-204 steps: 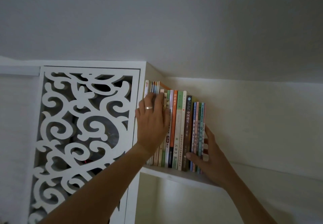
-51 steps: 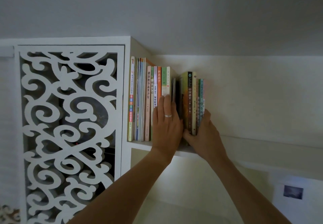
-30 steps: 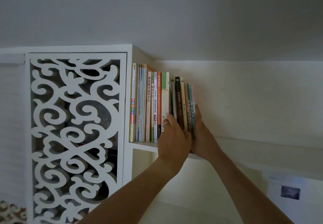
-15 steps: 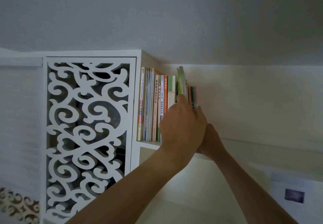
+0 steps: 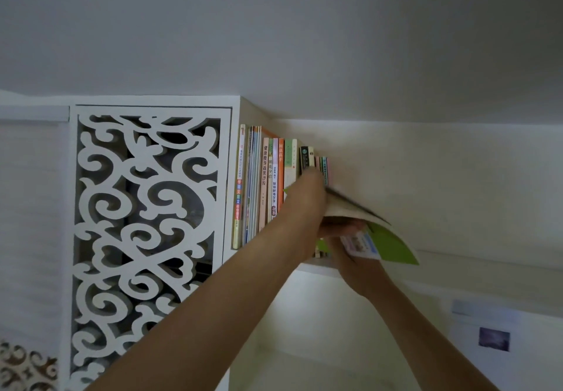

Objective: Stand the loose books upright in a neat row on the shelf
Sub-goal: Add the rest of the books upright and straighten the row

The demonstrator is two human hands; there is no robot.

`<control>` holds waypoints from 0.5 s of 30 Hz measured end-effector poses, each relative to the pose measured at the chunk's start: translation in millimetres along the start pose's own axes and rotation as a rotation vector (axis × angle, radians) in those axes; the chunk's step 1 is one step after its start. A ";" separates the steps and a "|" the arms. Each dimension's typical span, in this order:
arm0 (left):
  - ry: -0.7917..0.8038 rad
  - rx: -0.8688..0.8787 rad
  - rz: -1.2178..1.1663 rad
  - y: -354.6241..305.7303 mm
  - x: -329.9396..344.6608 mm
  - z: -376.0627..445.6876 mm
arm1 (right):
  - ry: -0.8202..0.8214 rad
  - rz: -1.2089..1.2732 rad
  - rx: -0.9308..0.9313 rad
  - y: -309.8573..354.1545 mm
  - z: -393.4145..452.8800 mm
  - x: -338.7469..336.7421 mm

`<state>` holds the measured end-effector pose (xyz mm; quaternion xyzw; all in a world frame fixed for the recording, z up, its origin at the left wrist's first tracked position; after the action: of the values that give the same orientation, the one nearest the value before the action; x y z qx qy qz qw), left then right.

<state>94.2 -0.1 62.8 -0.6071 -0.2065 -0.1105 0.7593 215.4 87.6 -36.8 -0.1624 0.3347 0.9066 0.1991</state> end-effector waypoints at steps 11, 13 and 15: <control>0.108 1.209 1.362 83.6 -48.1 75.7 | -0.625 0.329 0.066 -13.8 5.7 -1.3; 0.220 1.224 1.535 98.5 -60.8 87.3 | -0.658 0.047 0.092 -12.0 8.3 0.9; 0.235 1.253 1.589 104.2 -70.4 94.7 | -0.490 -0.320 0.111 -14.2 14.1 8.5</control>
<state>58.1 110.5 -43.3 -0.0470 0.3116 0.4948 0.8099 212.5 109.1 -38.0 0.0217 0.2959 0.8563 0.4227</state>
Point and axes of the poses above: each hand's wrist, its own z-axis towards the middle knuckle, its own x-axis out of the palm, y = z × x, the point moved 2 cm from there along z, towards the middle knuckle, and after that the axes turned 11 degrees about -z, right-handed, at the moved point
